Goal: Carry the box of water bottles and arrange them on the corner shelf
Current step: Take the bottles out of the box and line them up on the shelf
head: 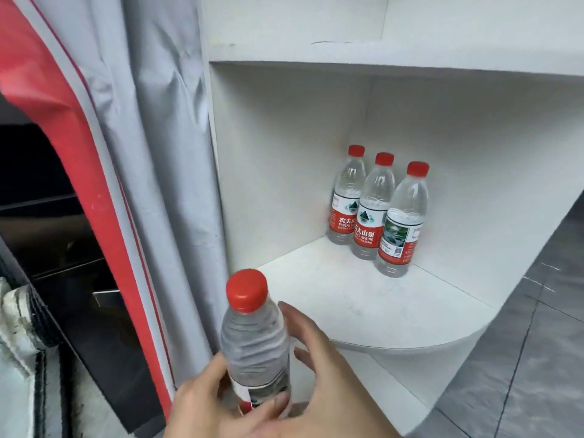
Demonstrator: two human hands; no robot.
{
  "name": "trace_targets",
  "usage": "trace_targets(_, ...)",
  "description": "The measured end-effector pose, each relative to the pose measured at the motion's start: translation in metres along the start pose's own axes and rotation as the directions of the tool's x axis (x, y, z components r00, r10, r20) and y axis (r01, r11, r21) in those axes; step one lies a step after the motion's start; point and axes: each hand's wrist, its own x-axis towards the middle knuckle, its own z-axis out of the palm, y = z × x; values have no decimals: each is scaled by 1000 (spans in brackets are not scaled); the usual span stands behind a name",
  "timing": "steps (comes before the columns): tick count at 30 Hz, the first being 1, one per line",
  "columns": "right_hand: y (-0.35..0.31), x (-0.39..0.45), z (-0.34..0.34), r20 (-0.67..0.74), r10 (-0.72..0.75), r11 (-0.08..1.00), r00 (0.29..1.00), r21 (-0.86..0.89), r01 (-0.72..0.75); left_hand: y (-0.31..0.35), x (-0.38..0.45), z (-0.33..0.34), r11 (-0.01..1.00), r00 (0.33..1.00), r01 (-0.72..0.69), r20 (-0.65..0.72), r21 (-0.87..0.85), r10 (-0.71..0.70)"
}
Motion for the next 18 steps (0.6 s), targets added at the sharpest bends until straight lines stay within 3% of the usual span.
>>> trace_targets(3, -2, -4, -1, -104, 59, 995, 993, 92, -50, 25, 15, 11, 995, 993, -104, -59, -10, 103)
trace_targets(6, 1, -3, -10, -297, -12, 1000, 955, 6, 14, 41, 37, 23, 979, 982, -178, 47, -99, 184)
trace_targets(10, 22, 10, -43, -480, 2, 1000, 877, 27, 13, 22, 76, 53, 979, 968, -98, 213, -176, 136)
trace_targets(12, 30, 17, -61, -509, 20, 1000, 860, 26, -8, -11, 82, 79, 989, 957, -146, 251, -27, 148)
trace_targets(13, 36, 20, -70, -538, 30, 1000, 842, 20, -23, -28, 79, 91, 972, 958, -181, 249, 148, 140)
trace_targets(14, 40, 24, -78, -569, 43, 999, 821, 9, -46, -43, 75, 101, 889, 958, -272, 195, 368, 212)
trace_targets(15, 45, 27, -87, -599, 61, 998, 798, 12, -67, -51, 70, 106, 825, 943, -329, 211, 459, 258)
trace_targets(16, 52, 30, -96, -627, 77, 996, 776, 14, -88, -56, 75, 111, 796, 934, -342, 275, 498, 229)
trace_targets(18, 67, 35, -111, -669, 115, 990, 735, 20, -137, -58, 75, 115, 778, 941, -330, 258, 535, 221)
